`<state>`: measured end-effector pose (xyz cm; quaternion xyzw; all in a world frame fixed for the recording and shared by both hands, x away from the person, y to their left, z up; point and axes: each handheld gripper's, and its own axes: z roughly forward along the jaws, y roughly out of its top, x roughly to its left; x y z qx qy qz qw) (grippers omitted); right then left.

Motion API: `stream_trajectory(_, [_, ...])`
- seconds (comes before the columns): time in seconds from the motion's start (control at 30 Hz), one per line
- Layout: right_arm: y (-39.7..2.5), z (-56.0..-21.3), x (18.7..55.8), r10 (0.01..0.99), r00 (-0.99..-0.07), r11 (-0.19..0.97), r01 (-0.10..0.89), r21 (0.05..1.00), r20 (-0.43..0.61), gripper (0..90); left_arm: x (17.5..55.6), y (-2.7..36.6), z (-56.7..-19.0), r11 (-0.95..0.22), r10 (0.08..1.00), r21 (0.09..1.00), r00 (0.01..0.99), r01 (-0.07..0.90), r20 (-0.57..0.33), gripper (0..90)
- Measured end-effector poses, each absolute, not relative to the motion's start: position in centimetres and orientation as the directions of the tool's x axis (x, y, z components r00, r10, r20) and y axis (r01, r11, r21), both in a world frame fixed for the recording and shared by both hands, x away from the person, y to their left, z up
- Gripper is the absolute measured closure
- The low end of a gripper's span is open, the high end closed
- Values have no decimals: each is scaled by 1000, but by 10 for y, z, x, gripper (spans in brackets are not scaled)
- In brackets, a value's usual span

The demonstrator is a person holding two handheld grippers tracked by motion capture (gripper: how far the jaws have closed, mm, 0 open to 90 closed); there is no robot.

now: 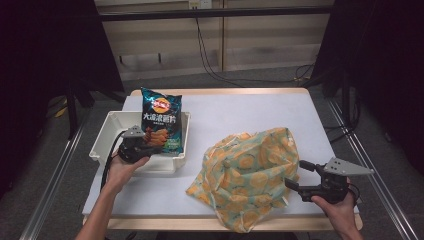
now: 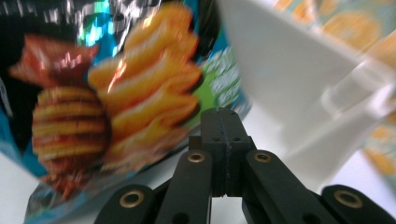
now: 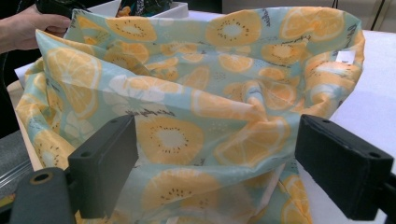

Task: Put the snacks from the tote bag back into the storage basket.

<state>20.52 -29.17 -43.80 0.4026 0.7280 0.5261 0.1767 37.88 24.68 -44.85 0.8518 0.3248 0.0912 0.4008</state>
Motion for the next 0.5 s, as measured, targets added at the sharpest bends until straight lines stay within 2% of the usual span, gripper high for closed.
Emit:
stream_trajectory(0.07, [-291, -438, 205, 773, -614, 127, 400, 908, 163, 127, 382, 247, -454, -476, 637, 723, 763, 500, -108, 900])
stream_trajectory(0.1, [-290, -438, 205, 772, -615, 127, 400, 908, 163, 127, 384, 247, -455, -494, 643, 715, 762, 494, -82, 900])
stream_trajectory(0.23, [-290, -439, 206, 772, -614, 127, 403, 906, 165, 127, 391, 249, -460, -480, 646, 706, 754, 521, -117, 900])
stream_trajectory(0.5, [-291, -440, 206, 779, -608, 133, 403, 905, 157, 127, 401, 247, -465, -481, 655, 689, 744, 542, -128, 900])
